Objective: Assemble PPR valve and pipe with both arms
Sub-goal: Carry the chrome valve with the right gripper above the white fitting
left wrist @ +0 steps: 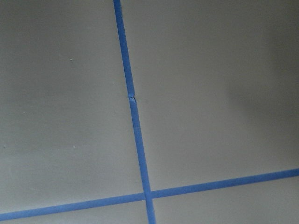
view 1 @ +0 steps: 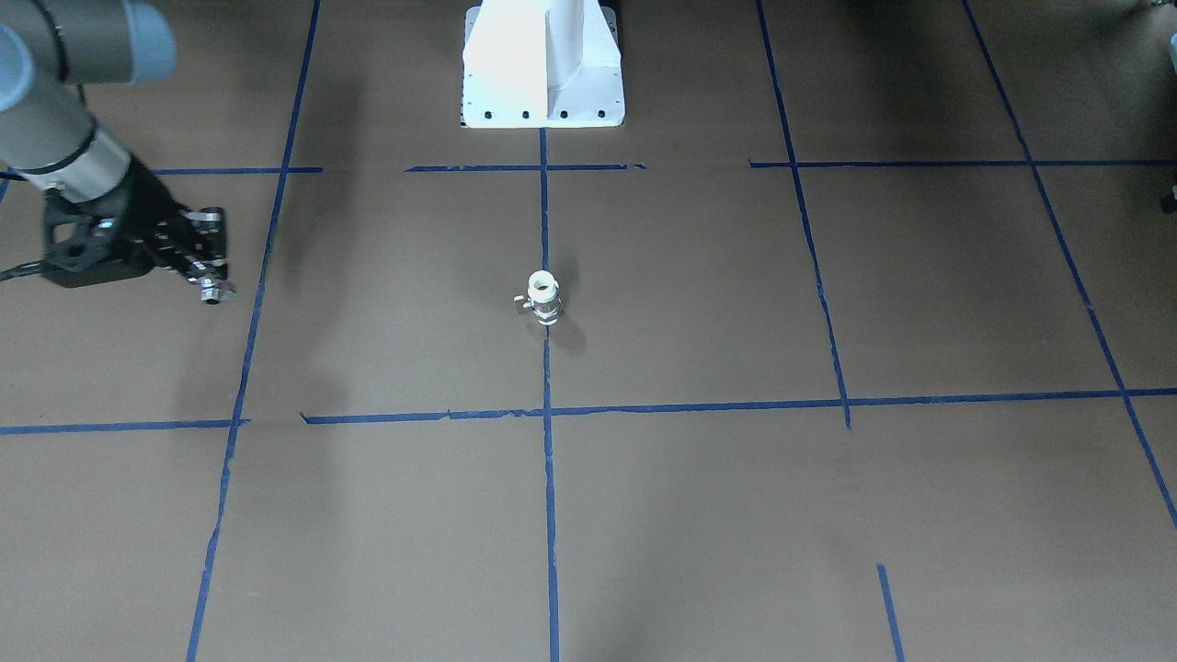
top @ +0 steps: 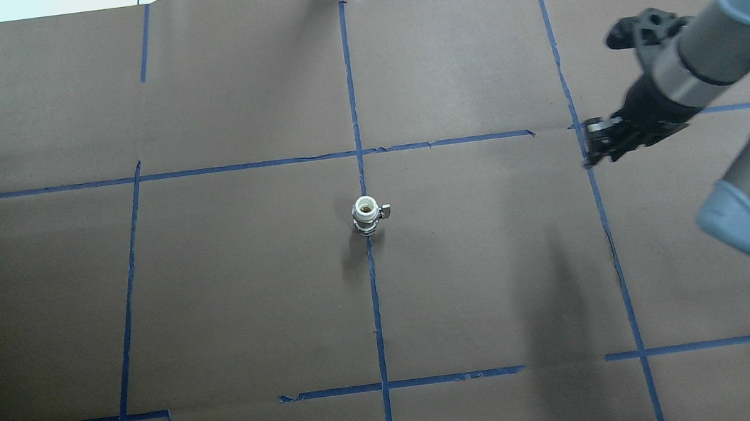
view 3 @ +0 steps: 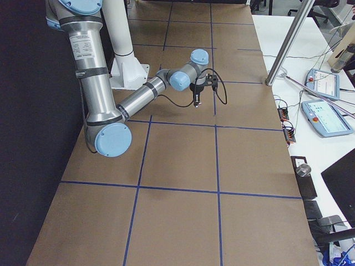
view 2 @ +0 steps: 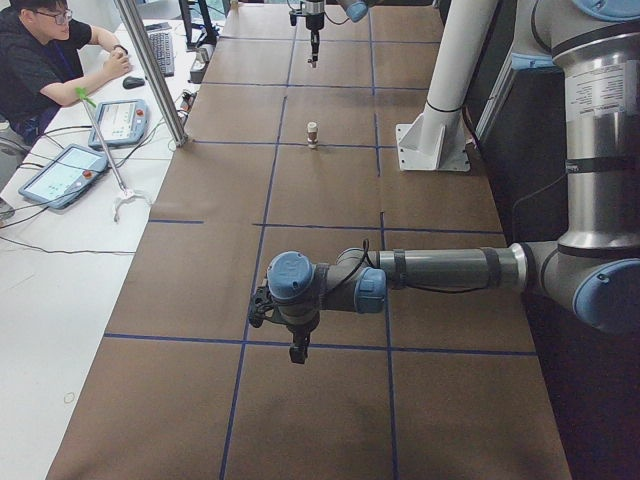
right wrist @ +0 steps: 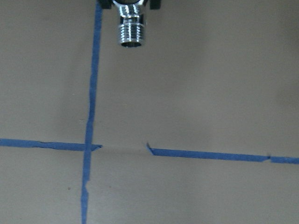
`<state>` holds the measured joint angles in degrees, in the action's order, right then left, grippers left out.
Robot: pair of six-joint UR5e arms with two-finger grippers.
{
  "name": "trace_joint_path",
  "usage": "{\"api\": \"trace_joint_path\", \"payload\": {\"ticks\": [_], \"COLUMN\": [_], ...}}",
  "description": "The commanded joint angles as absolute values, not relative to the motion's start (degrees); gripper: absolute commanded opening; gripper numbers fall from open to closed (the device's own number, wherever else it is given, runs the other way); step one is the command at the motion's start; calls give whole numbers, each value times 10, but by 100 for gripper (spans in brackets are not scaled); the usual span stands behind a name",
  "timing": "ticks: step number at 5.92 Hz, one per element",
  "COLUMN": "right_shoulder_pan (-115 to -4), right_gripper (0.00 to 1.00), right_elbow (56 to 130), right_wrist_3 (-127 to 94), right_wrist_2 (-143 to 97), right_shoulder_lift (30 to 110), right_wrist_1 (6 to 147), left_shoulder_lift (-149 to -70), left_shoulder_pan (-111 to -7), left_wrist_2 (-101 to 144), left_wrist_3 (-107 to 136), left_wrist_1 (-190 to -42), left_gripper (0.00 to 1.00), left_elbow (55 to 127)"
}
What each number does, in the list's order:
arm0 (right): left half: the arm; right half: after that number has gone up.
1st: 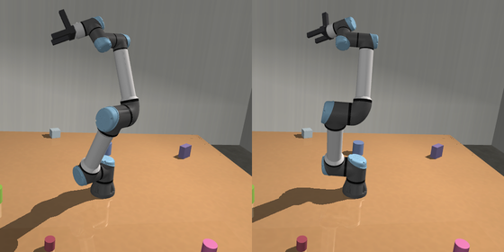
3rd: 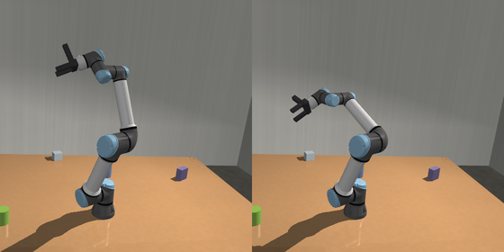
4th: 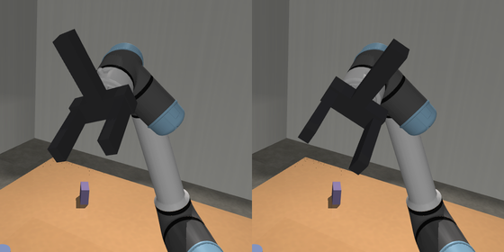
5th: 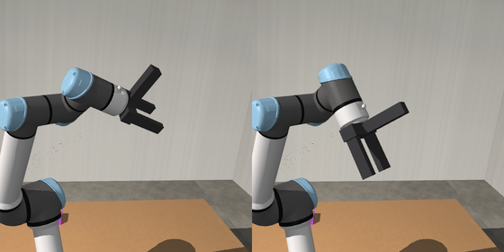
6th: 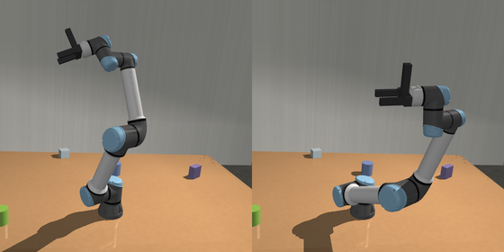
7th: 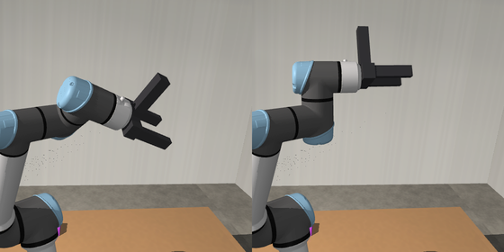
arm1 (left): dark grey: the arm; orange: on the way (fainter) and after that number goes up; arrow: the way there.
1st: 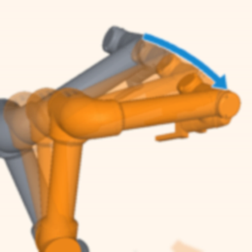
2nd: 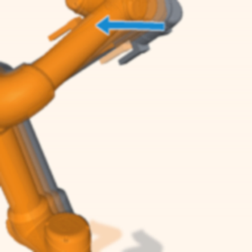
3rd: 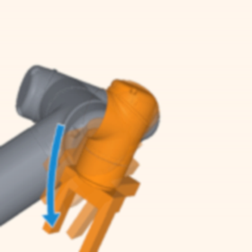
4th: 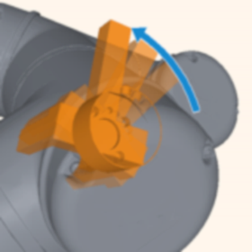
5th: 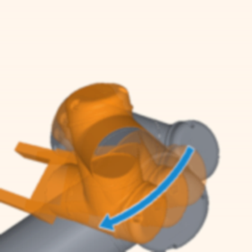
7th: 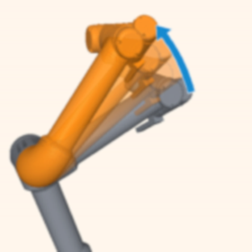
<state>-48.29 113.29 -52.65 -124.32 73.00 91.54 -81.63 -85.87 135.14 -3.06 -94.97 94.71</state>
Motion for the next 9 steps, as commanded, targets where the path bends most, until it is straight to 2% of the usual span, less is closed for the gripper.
{"api": "trace_joint_path", "payload": {"ticks": [1, 3, 4, 5, 7, 9], "right_shoulder_pan": [-405, -328, -312, -310, -312, -316], "right_gripper": [2, 0, 0, 0, 0, 0], "right_elbow": [1136, 1131, 1113, 1065, 1000, 981], "right_wrist_3": [-659, -724, -726, -716, -625, -512], "right_wrist_2": [-1190, -1122, -1108, -1109, -1096, -1097], "right_shoulder_lift": [596, 536, 506, 465, 418, 392], "right_wrist_1": [1009, 1019, 1019, 1020, 1020, 1073], "left_shoulder_lift": [-815, -816, -814, -813, -813, -812], "left_shoulder_pan": [-859, -859, -859, -859, -859, -859], "left_wrist_2": [1339, 1339, 1339, 1339, 1339, 1340], "left_wrist_3": [-21, -19, -19, -19, -18, -18], "left_wrist_1": [-946, -947, -947, -947, -947, -947], "left_gripper": [100, 100, 100, 100, 100, 100], "left_elbow": [969, 972, 972, 972, 972, 971]}}
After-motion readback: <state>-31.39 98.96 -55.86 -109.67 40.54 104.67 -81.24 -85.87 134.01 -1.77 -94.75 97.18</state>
